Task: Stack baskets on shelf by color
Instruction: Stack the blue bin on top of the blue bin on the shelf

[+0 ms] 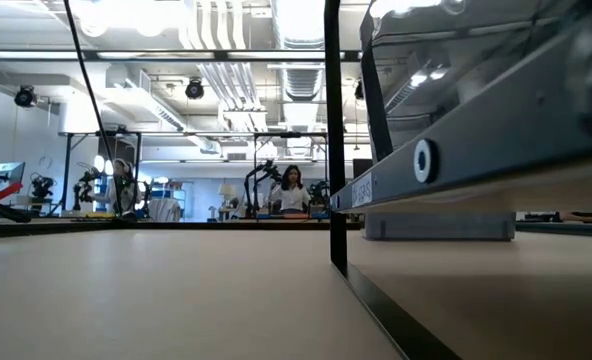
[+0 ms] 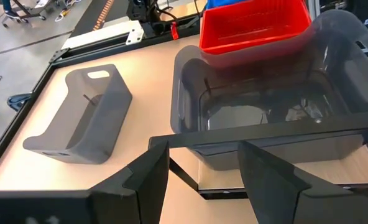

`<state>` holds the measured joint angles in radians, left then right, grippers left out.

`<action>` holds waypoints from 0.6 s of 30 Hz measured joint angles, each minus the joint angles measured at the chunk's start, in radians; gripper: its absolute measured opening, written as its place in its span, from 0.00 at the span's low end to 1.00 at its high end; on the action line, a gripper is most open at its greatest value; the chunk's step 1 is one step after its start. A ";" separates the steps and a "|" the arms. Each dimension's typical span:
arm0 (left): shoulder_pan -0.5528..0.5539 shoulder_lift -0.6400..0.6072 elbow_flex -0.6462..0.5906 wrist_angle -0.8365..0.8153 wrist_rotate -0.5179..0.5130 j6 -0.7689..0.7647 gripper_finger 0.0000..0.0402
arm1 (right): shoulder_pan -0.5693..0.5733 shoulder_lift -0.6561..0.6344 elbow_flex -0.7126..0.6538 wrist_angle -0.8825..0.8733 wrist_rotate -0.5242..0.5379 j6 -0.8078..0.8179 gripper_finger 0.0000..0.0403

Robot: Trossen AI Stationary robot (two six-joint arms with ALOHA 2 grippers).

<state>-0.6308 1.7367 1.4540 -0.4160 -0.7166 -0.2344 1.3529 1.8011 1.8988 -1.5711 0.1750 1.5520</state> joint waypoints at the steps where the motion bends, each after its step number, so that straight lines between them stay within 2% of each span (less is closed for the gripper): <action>1: 0.000 0.000 0.000 -0.001 0.000 -0.003 0.44 | 0.000 0.000 -0.006 0.002 -0.017 0.009 0.02; 18: 0.000 0.000 0.000 0.009 0.001 -0.005 0.44 | -0.001 0.000 -0.139 0.002 -0.019 -0.059 0.05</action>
<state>-0.6304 1.7367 1.4536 -0.4072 -0.7158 -0.2394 1.3521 1.8015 1.7599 -1.5692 0.1558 1.4933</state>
